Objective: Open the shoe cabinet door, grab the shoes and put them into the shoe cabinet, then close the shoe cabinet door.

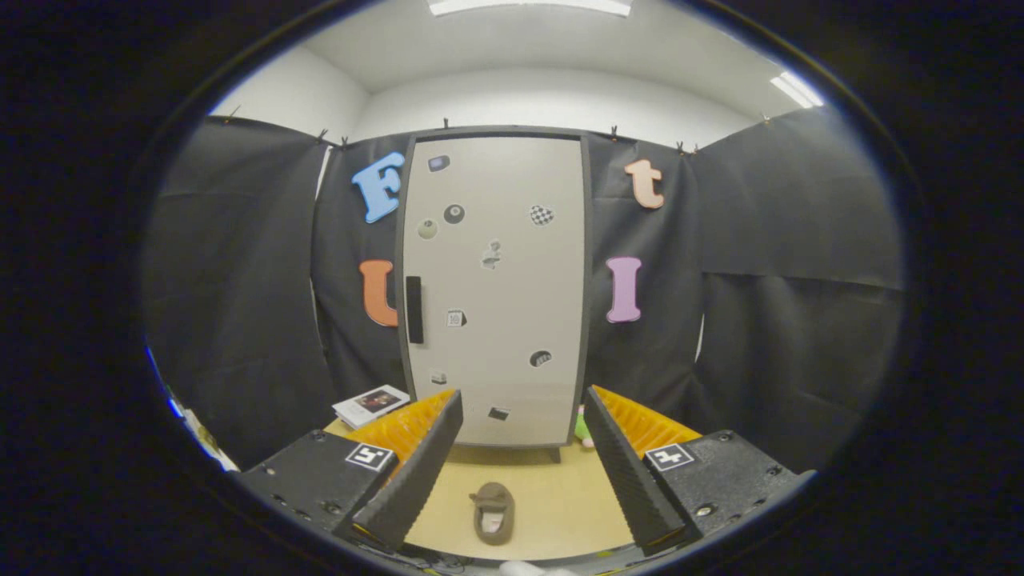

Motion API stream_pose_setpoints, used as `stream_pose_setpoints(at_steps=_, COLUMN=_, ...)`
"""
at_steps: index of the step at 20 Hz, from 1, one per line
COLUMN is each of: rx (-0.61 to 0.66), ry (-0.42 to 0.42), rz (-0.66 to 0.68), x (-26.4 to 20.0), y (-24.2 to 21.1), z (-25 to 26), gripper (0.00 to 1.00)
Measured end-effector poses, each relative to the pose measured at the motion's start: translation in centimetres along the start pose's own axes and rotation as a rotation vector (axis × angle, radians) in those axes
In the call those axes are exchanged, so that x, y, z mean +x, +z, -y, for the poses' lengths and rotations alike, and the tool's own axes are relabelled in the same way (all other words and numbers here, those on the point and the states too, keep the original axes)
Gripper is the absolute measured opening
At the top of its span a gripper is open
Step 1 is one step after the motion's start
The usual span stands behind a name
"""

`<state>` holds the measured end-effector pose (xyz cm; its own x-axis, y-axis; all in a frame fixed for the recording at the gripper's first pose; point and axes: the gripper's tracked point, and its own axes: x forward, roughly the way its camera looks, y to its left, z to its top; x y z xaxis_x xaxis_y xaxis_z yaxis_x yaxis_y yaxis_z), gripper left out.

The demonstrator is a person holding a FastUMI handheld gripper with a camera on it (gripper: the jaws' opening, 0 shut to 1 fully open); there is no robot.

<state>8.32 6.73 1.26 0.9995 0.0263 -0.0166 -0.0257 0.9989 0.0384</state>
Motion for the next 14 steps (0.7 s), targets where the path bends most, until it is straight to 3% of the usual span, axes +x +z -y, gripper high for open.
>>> stream_pose_setpoints(at_steps=10, rx=0.017, ry=0.177, rz=0.0, x=17.3, y=2.7, z=-13.2, gripper=0.99)
stream_pose_setpoints(at_steps=14, rx=0.009, ry=0.205, rz=-0.018, x=23.6, y=3.3, z=-16.6, gripper=0.99)
